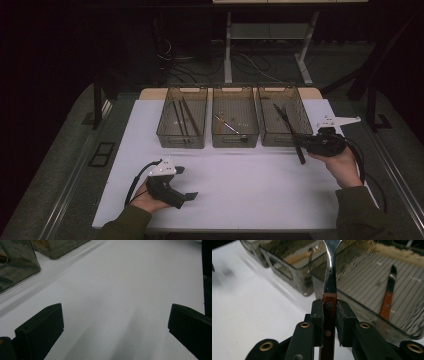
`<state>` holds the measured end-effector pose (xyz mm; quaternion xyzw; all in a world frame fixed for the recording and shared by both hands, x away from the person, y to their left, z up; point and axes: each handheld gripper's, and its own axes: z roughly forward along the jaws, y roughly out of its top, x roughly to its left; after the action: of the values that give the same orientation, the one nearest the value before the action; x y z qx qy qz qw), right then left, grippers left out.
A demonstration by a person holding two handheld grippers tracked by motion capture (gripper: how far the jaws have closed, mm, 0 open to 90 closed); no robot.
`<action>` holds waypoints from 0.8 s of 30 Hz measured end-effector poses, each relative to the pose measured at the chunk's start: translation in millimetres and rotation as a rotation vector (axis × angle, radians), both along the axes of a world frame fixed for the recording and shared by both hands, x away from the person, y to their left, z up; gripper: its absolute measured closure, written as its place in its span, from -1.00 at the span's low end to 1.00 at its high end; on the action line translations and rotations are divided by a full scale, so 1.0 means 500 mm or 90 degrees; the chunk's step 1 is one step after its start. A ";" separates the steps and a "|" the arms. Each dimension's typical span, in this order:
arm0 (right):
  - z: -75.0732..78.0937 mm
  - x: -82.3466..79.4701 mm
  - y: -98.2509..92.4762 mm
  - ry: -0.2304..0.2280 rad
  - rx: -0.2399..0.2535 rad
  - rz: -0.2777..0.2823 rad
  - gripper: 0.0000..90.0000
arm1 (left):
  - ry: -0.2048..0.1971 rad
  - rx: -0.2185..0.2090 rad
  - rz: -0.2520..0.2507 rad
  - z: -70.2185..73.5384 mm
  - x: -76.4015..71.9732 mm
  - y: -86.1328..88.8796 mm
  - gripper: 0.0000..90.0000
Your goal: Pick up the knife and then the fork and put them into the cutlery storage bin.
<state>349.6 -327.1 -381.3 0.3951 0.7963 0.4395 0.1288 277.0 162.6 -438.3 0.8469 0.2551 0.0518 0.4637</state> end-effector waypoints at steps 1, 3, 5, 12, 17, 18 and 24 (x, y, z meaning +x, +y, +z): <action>0.002 0.000 -0.003 -0.003 0.006 -0.003 0.72 | 0.000 0.000 0.000 0.000 0.000 0.000 -1.00; 0.007 0.001 -0.009 -0.011 0.015 -0.007 0.71 | 0.000 0.000 0.000 0.000 0.000 0.000 -1.00; 0.010 0.003 -0.015 -0.021 0.022 -0.011 0.71 | 0.002 -0.001 0.000 -0.001 0.001 0.000 -1.00; 0.037 0.020 -0.027 -0.048 0.044 -0.032 0.71 | -0.002 -0.005 0.003 -0.001 0.003 0.000 -1.00; 0.061 0.034 -0.029 -0.071 0.053 -0.046 0.72 | 0.001 -0.012 0.004 -0.001 0.002 0.001 -1.00; 0.065 0.039 -0.029 -0.074 0.055 -0.049 0.72 | 0.001 -0.012 0.004 -0.001 0.002 0.001 -1.00; 0.085 0.069 -0.024 -0.088 0.050 -0.079 0.71 | 0.001 -0.012 0.004 -0.001 0.002 0.001 -1.00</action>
<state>384.1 -339.3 -338.7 0.4173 0.7417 0.4875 0.1949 278.0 163.2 -438.9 0.8417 0.2586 0.0499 0.4714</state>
